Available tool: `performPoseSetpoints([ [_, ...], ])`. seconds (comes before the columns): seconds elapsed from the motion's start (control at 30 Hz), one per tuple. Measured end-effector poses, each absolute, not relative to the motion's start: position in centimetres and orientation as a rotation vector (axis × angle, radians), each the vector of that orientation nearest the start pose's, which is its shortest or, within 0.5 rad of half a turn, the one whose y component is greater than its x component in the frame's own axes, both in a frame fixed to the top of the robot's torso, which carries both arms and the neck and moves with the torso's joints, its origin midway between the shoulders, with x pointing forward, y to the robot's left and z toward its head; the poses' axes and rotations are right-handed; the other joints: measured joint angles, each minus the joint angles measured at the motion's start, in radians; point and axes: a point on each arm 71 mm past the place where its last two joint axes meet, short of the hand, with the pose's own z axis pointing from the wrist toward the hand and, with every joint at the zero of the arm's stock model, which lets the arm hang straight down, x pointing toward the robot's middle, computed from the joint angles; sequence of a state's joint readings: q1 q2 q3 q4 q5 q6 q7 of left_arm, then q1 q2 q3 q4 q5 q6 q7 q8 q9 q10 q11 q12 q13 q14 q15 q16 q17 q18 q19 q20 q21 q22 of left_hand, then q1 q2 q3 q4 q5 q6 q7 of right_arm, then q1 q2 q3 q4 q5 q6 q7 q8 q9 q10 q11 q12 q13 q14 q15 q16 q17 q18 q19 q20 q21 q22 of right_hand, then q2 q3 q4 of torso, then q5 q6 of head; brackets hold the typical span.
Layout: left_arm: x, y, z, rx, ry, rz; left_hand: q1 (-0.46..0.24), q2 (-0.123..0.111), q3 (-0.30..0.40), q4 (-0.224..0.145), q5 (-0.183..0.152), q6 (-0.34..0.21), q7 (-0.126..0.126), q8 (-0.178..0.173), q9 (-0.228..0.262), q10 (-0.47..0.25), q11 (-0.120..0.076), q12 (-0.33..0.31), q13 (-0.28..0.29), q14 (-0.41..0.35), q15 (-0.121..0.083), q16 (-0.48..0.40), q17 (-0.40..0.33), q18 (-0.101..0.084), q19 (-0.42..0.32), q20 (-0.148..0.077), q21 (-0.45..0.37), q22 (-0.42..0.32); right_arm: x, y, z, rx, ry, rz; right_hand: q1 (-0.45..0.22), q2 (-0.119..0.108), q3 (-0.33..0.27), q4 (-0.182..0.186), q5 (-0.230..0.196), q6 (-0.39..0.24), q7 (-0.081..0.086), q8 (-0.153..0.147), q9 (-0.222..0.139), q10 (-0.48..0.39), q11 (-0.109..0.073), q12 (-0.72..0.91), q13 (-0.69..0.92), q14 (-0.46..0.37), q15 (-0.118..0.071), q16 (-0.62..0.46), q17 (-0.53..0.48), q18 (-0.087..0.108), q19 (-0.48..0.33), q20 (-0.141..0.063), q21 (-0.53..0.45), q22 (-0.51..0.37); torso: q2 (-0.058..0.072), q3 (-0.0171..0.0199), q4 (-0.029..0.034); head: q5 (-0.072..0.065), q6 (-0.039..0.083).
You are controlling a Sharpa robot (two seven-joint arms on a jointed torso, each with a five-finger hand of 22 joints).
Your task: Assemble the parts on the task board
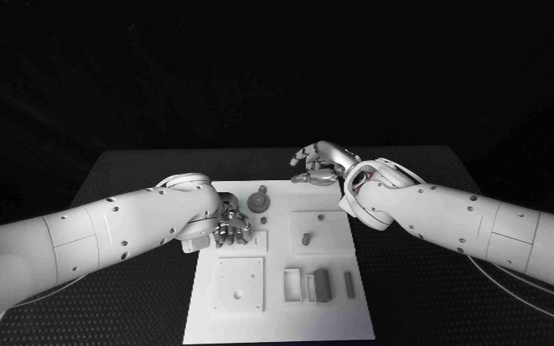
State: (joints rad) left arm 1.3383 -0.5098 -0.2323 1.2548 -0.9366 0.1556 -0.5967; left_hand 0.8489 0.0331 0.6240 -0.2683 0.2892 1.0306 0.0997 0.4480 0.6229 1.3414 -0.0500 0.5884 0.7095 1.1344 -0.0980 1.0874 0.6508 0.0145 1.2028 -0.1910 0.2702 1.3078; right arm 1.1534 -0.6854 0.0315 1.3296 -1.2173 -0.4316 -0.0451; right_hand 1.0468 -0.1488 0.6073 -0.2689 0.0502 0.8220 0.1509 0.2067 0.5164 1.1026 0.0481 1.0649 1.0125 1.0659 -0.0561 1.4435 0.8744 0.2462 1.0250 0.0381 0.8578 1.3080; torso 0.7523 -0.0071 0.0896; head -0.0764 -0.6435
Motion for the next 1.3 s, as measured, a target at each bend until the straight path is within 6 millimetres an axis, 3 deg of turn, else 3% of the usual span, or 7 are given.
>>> performPoseSetpoints([
  [0.33,51.28,13.36,-23.73,-0.107,2.417,-0.287,0.000,0.000,-0.001,-0.001,-0.002,0.000,0.000,0.004,-0.001,0.000,0.000,0.004,-0.001,0.000,0.000,0.000,-0.003,0.000,0.000,0.000,0.000,0.000,52.24,-18.15,-18.95,0.154,1.586,0.777,0.000,0.000,0.000,0.000,0.000,0.000,0.000,0.000,0.000,0.000,0.000,0.000,-0.001,0.000,0.000,0.000,0.000,-0.005,0.000,0.000,0.000,0.000,0.000,0.0000,0.0009,0.000,0.000],
  [0.67,51.02,13.45,-23.75,-0.092,2.396,-0.291,0.000,0.000,0.002,-0.005,0.002,0.000,0.000,0.004,-0.001,0.000,0.000,0.008,-0.002,0.000,0.000,0.004,-0.008,0.000,0.000,0.000,0.000,0.000,52.24,-18.20,-18.98,0.152,1.590,0.777,0.000,0.000,0.000,0.000,0.000,-0.002,0.002,0.000,0.000,0.000,0.000,0.000,-0.001,-0.001,0.002,0.000,0.000,0.008,0.000,0.000,0.000,0.000,0.000,-0.0005,0.0007,0.001,-0.003],
  [1.3,50.55,13.72,-23.82,-0.098,2.371,-0.301,0.000,0.000,0.001,-0.006,0.000,0.000,0.000,0.004,-0.002,0.000,0.000,0.012,-0.005,0.002,0.002,0.009,-0.014,0.000,0.002,-0.002,0.000,0.000,52.23,-18.27,-19.01,0.151,1.595,0.776,-0.004,0.004,0.000,0.000,0.000,-0.004,0.000,0.000,0.000,-0.004,0.004,0.000,-0.002,-0.002,0.002,0.000,-0.001,0.008,-0.002,0.002,0.000,0.000,-0.001,-0.0006,0.0008,0.000,-0.002],
])
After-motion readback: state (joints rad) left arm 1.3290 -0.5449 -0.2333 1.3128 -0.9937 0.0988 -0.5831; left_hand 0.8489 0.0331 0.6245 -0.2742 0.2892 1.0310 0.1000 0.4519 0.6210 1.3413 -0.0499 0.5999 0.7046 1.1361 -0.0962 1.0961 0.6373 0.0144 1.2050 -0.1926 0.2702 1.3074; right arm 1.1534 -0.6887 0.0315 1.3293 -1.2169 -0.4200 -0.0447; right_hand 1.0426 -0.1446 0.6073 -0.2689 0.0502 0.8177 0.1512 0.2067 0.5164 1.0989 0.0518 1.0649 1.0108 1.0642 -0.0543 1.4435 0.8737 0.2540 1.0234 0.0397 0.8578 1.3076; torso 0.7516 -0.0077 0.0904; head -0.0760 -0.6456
